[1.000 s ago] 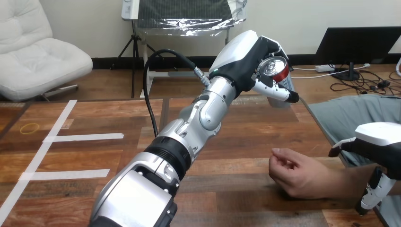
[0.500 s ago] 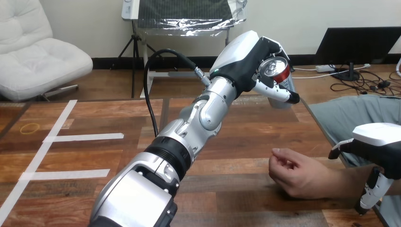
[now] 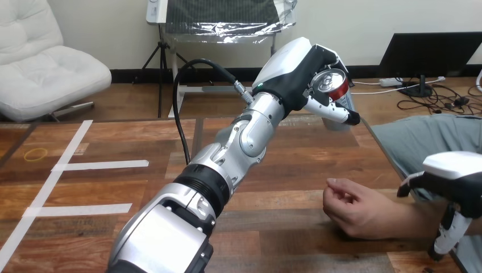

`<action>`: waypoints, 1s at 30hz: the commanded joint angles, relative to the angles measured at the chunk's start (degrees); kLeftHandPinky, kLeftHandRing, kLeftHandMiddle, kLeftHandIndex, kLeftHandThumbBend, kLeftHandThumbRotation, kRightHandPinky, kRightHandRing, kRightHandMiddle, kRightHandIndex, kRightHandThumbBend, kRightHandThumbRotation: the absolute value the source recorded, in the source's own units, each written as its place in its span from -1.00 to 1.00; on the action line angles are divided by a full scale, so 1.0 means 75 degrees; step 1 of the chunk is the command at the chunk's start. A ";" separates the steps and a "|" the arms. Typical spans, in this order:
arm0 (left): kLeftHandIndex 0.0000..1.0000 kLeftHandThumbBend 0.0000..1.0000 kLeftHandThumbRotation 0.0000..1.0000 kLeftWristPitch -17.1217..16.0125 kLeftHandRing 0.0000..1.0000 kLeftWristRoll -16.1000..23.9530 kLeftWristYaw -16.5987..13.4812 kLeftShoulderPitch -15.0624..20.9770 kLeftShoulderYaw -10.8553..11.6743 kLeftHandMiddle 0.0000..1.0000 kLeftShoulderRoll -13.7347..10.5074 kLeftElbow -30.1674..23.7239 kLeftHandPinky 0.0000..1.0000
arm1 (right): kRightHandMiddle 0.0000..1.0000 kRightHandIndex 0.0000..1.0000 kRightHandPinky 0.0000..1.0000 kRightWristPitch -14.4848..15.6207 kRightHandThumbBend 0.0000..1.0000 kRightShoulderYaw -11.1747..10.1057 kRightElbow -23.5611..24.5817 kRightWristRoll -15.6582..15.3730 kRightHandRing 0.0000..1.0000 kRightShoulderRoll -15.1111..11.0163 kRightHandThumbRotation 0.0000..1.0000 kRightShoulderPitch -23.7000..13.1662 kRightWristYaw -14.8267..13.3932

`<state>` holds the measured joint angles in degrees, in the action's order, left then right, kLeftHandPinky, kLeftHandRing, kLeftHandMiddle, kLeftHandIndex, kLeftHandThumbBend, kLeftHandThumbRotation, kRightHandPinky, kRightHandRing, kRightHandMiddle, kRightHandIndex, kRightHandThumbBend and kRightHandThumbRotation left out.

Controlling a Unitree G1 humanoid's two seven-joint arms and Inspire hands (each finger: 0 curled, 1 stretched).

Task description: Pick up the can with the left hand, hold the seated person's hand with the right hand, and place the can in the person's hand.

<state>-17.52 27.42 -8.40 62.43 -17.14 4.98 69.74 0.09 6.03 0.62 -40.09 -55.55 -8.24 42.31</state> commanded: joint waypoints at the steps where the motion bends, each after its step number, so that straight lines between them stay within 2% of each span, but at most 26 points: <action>1: -0.09 0.39 -1.00 -0.0153 -0.19 -0.0057 -0.0092 0.0361 -0.0001 -0.08 -0.0060 -0.0124 -0.27 | 0.84 0.71 0.80 -0.0004 0.49 0.0175 -0.0050 -0.0227 0.86 -0.0045 -0.82 -0.0629 -0.0083; 8: -0.09 0.38 -1.00 -0.0168 -0.16 -0.0071 -0.0043 0.0317 0.0005 -0.07 -0.0064 -0.0137 -0.25 | 0.84 0.71 0.80 -0.0027 0.49 0.0352 -0.0179 -0.0338 0.86 -0.0016 -0.80 -0.0695 -0.0093; 19: -0.09 0.39 -1.00 -0.0210 -0.20 -0.0094 -0.0041 0.0240 0.0022 -0.08 -0.0069 -0.0141 -0.31 | 0.87 0.74 0.84 0.0100 0.48 0.0667 -0.0288 -0.0544 0.90 0.0052 -0.74 -0.0813 0.0172; 30: -0.09 0.37 -1.00 -0.0262 -0.21 -0.0047 -0.0055 0.0193 -0.0020 -0.07 -0.0100 -0.0149 -0.31 | 0.87 0.75 0.85 0.0031 0.51 0.0918 -0.0413 -0.0688 0.89 0.0107 -0.70 -0.0875 0.0243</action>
<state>-17.90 27.53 -8.21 62.37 -17.22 4.98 69.73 0.28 11.76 -1.94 -44.33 -55.46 -10.47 43.96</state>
